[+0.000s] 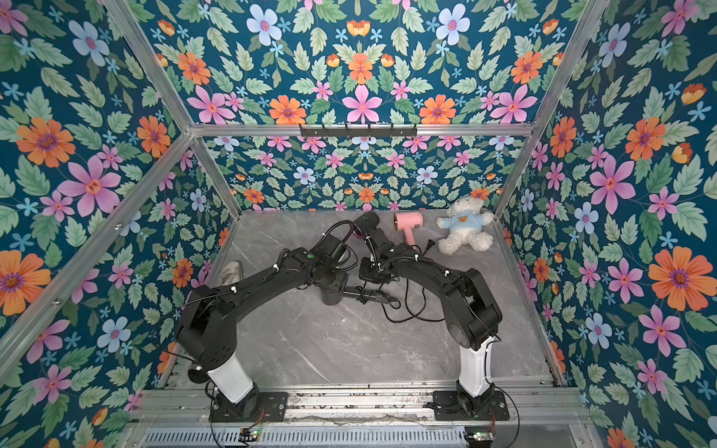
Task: Wrap the cord around the hair dryer
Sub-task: Adjust the hair dryer at the center of the board.
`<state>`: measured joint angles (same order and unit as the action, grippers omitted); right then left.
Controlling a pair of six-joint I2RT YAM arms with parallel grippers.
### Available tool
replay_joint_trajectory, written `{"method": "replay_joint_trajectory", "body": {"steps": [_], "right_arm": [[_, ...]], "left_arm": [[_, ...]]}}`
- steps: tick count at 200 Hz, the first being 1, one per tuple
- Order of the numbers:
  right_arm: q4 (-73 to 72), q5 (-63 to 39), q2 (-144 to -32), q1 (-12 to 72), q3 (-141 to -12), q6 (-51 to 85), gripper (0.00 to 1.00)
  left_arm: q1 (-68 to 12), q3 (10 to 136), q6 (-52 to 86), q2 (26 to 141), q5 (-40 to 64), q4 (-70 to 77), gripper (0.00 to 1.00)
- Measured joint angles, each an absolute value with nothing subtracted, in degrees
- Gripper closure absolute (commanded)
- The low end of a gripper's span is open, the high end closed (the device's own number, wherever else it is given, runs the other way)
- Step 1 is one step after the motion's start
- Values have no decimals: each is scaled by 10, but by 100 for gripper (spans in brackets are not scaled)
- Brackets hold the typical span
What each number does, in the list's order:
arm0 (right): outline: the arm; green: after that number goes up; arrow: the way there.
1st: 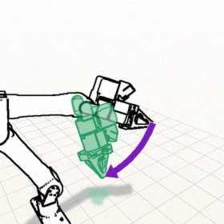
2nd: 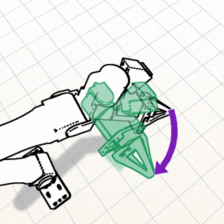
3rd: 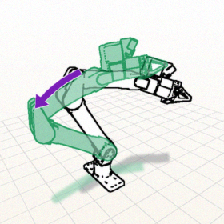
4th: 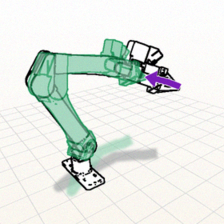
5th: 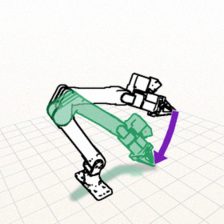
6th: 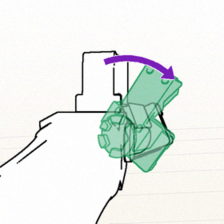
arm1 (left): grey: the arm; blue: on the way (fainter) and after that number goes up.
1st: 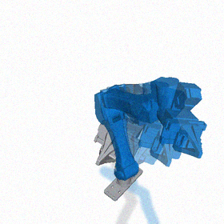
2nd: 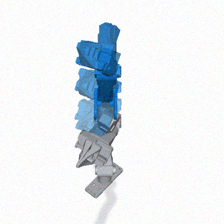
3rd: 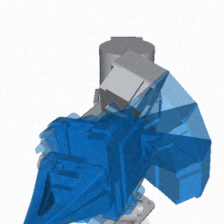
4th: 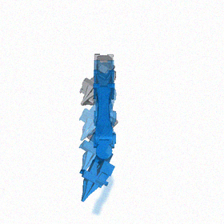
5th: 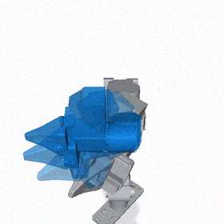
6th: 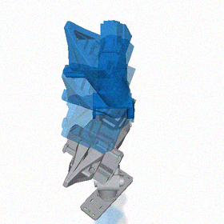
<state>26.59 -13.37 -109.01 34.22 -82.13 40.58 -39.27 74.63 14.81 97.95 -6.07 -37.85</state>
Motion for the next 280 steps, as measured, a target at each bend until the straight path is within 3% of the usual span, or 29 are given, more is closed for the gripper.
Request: {"method": "replay_joint_trajectory", "body": {"steps": [92,171,241,280], "right_arm": [[229,-149,-1090,343,-793,429,100],[179,-129,-1063,362,-730,432,100],[107,-98,-1049,373,-679,433,100],[95,-94,-1049,374,-680,432,100]], "left_arm": [[-408,535,195,853,-118,-177,100],[-516,377,230,790,-279,25,100],[-590,290,279,810,-443,191,100],[-592,301,293,805,-457,178,100]]}}
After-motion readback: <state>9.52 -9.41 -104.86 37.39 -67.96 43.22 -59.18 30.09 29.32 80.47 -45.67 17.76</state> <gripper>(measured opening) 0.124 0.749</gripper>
